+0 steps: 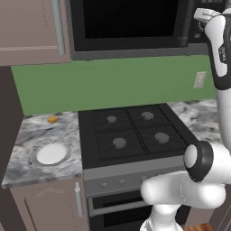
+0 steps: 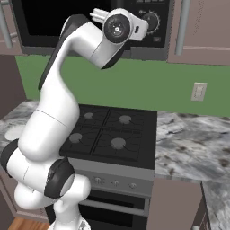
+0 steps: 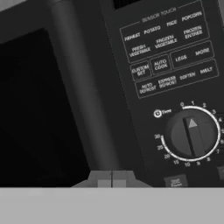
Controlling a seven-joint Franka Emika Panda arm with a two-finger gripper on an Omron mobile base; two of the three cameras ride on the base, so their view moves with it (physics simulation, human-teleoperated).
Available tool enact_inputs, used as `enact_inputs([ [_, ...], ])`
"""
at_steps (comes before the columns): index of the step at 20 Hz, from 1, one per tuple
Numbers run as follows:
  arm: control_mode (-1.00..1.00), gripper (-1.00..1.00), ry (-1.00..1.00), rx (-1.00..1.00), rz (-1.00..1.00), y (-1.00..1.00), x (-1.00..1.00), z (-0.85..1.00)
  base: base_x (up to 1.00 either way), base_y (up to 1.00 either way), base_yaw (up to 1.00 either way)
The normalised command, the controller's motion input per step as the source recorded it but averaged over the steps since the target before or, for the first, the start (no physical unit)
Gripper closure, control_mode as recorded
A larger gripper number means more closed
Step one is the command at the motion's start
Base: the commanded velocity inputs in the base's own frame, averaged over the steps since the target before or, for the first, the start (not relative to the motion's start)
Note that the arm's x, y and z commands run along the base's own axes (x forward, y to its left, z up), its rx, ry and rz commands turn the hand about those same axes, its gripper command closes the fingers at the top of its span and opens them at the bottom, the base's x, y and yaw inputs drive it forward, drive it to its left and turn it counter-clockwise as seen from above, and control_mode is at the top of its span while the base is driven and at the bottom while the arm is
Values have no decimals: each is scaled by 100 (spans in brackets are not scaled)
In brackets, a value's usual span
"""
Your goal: Pick the squash from the counter and place it in the microwave. Then turn on the microwave.
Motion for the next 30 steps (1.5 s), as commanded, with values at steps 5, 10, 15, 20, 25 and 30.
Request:
enact_inputs([
  [5, -100, 100, 2, 19, -5, -13, 0, -8, 0, 0, 0],
  [10, -100, 100, 6, 19, -1, -2, -1, -15, 0, 0, 0],
  [15, -100, 100, 10, 20, 0, -4, 0, -10, 0, 0, 0],
  [20, -100, 100, 6, 19, 0, -7, 0, -6, 0, 0, 0],
  [25, -100, 100, 2, 18, 0, -7, 0, -5, 0, 0, 0],
  [30, -100, 100, 1, 18, 0, -8, 0, -8, 0, 0, 0],
])
